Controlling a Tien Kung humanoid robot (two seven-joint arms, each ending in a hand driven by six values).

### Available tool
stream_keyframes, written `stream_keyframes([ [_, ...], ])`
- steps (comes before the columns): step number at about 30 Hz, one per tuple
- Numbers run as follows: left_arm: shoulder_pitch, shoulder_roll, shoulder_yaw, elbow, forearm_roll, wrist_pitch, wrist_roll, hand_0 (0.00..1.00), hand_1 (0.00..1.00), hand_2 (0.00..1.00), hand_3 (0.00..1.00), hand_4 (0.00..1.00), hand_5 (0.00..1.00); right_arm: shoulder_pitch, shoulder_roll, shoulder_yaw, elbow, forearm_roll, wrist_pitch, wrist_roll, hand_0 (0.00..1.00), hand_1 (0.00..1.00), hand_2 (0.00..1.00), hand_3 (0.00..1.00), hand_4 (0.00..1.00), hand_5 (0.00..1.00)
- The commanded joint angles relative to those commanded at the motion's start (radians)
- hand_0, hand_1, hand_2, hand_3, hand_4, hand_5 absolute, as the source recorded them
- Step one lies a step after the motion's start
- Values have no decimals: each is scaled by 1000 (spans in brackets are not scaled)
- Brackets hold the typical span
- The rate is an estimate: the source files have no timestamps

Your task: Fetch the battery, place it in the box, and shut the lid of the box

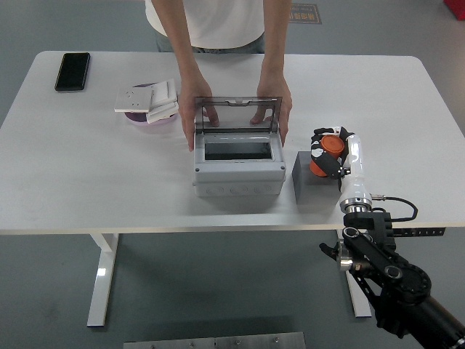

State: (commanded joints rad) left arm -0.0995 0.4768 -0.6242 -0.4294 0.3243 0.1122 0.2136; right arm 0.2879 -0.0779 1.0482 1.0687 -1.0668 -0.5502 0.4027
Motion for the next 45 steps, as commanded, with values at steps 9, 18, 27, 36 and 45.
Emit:
stream_keyframes([
  [9, -1, 2, -1, 0, -2, 1, 0, 637, 740, 584, 522, 374, 2, 24, -40, -9, 68, -82, -5, -65, 250, 279, 294, 311, 36, 2],
  [18, -3, 4, 3, 1, -9, 1, -3, 637, 740, 584, 521, 377, 2, 76, -106, -54, 137, -206, 9, -182, 231, 256, 292, 311, 2, 2],
  [27, -4, 6, 2, 1, -10, 2, -3, 637, 740, 585, 520, 378, 2, 132, -136, -144, 179, -313, 20, -276, 219, 217, 293, 312, 2, 2],
  [36, -6, 8, 1, 1, -11, 2, -3, 637, 740, 584, 521, 378, 2, 194, -141, -267, 234, -517, 78, -430, 212, 213, 295, 311, 2, 2],
  [45, -10, 11, -1, 2, -8, 1, -2, 637, 740, 585, 520, 379, 2, 285, -156, -387, 253, -713, 154, -528, 207, 216, 294, 311, 2, 2],
])
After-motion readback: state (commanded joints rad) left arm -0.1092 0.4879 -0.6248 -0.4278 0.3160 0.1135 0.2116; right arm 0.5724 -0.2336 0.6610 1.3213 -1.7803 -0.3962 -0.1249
